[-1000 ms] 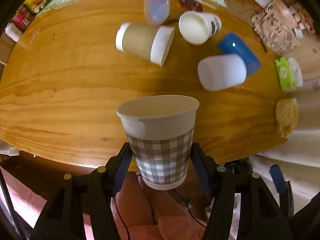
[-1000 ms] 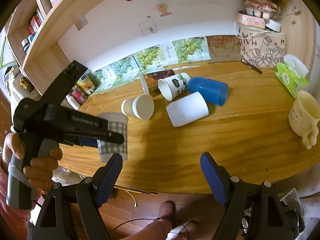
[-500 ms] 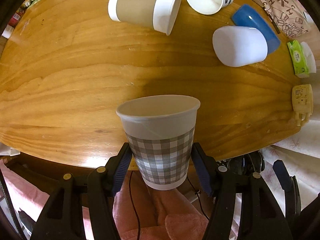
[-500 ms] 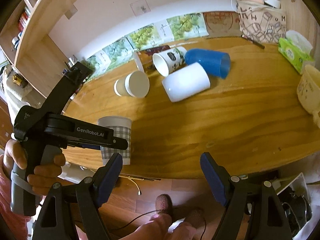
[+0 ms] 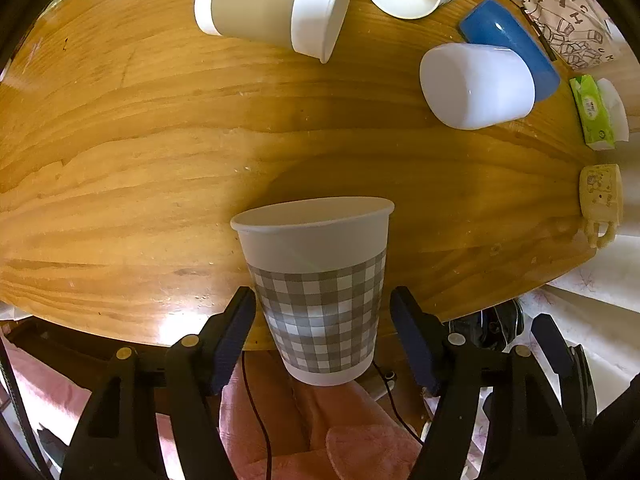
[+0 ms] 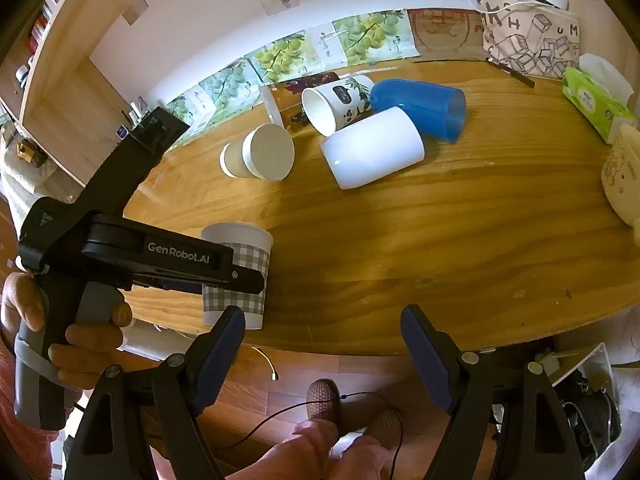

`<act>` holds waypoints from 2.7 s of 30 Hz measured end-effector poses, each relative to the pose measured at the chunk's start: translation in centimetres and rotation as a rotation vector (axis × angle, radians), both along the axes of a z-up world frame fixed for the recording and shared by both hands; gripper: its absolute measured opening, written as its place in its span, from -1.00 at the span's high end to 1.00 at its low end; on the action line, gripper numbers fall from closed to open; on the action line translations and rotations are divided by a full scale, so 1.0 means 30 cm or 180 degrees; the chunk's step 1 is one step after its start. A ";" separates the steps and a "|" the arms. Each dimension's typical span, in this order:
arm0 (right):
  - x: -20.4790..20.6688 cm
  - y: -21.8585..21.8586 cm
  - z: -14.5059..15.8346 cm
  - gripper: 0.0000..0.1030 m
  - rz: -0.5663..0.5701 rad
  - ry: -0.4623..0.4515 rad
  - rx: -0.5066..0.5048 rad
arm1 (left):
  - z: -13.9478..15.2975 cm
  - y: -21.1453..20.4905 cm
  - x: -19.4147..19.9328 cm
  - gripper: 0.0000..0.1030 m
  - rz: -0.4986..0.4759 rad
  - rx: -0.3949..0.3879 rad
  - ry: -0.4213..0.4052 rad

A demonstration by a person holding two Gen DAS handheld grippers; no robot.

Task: Flip cup upright
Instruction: 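Carry the upright checkered cup with the left gripper toward the right gripper, then close the right gripper on the checkered cup while the left gripper releases it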

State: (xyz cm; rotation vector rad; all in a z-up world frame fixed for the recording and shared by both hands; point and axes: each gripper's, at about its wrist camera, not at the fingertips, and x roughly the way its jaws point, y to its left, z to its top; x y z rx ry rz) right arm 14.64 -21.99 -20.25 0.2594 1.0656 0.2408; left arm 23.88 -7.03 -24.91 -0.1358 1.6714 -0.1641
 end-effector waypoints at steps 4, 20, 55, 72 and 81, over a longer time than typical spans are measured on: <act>0.008 0.010 -0.002 -0.57 0.0019 0.0004 -0.0003 | 0.017 0.005 0.001 -0.43 -0.0050 -0.0006 -0.0027; 0.033 0.110 0.001 -0.57 0.0175 -0.0035 -0.0075 | 0.138 0.073 -0.050 -0.43 -0.0289 -0.0061 -0.0662; 0.216 0.442 -0.102 -0.57 0.0111 0.0128 -0.0841 | 0.197 0.470 -0.233 -0.43 -0.0991 -0.0197 -0.1895; 0.285 0.461 -0.180 -0.57 -0.0109 0.0532 -0.0626 | 0.176 0.510 -0.246 -0.43 -0.1096 -0.0190 -0.1782; 0.297 0.433 -0.180 -0.29 -0.0135 0.0587 -0.0642 | 0.161 0.498 -0.253 -0.43 -0.1177 -0.0149 -0.1721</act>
